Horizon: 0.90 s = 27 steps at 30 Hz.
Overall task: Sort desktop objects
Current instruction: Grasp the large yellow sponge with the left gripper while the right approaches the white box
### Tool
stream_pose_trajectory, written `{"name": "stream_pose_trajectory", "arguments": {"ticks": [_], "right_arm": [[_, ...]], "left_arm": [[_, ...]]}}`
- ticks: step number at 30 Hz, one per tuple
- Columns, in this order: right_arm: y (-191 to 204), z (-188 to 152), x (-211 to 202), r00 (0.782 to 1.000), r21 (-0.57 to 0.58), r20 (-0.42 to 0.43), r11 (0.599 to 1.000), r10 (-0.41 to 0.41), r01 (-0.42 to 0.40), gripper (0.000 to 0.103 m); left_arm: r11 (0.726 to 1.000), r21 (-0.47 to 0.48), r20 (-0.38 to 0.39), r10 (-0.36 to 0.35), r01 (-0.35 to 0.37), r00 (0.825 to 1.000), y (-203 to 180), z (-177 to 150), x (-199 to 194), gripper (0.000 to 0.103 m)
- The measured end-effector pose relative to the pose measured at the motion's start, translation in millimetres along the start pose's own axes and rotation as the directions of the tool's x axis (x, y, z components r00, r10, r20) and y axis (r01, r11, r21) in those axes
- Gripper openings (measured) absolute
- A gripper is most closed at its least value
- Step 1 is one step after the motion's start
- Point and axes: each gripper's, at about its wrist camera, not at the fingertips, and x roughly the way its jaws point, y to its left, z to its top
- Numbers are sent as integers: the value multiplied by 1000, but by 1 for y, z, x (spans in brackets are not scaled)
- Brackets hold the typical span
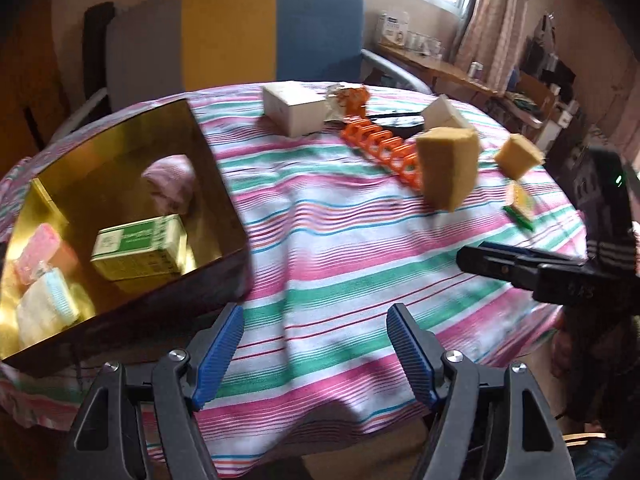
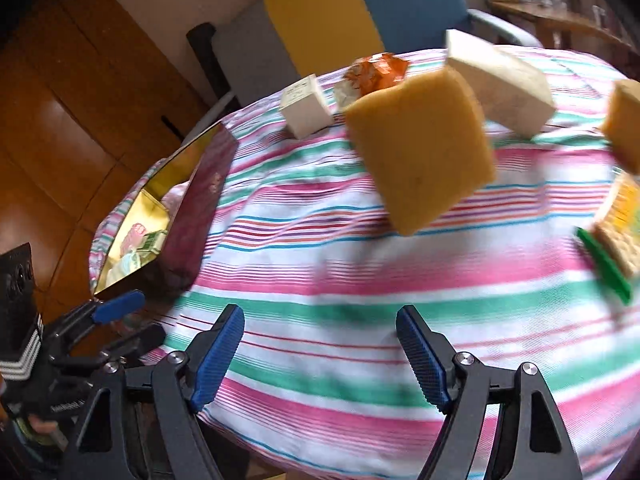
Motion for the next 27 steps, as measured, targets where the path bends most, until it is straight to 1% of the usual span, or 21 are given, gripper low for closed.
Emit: {"name": "stream_pose_trajectory", "arguments": {"ticks": [2, 3, 4, 6, 9, 10, 12, 14, 19, 22, 27], "right_arm": [[-20, 1, -8, 999, 48, 20, 998, -29, 28, 80], [-28, 1, -12, 999, 74, 34, 996, -42, 39, 80], [-36, 2, -17, 997, 99, 51, 994, -54, 49, 80], [-51, 6, -26, 994, 149, 84, 987, -74, 61, 80], [-73, 12, -38, 989, 225, 126, 973, -80, 50, 82], [-80, 14, -42, 987, 248, 140, 968, -79, 43, 82], [-92, 16, -49, 984, 284, 161, 958, -76, 28, 83], [-104, 18, -55, 982, 314, 175, 949, -77, 18, 84], [-118, 22, -59, 981, 343, 179, 939, -81, 15, 84], [-118, 26, -61, 981, 327, 176, 945, -81, 19, 84], [-122, 33, -64, 981, 310, 177, 950, -84, 25, 84]], "left_arm": [[998, -10, 0, -69, 69, 998, -6, 11, 2, 76], [995, -13, 2, -96, 96, 995, -8, 17, 4, 78], [993, -10, 5, -114, 115, 993, -12, 24, 6, 79], [992, 16, 17, -129, 128, 992, -22, 39, 12, 80], [986, 91, 37, -142, 138, 989, -44, 59, 20, 80], [982, 130, 43, -144, 137, 989, -54, 65, 23, 80], [968, 214, 52, -147, 133, 988, -71, 75, 31, 80], [948, 289, 50, -154, 133, 987, -85, 82, 40, 80], [896, 416, 18, -182, 158, 983, -107, 92, 68, 82], [882, 436, 0, -200, 180, 980, -111, 99, 81, 82], [865, 462, 0, -221, 197, 975, -118, 109, 99, 82]]}}
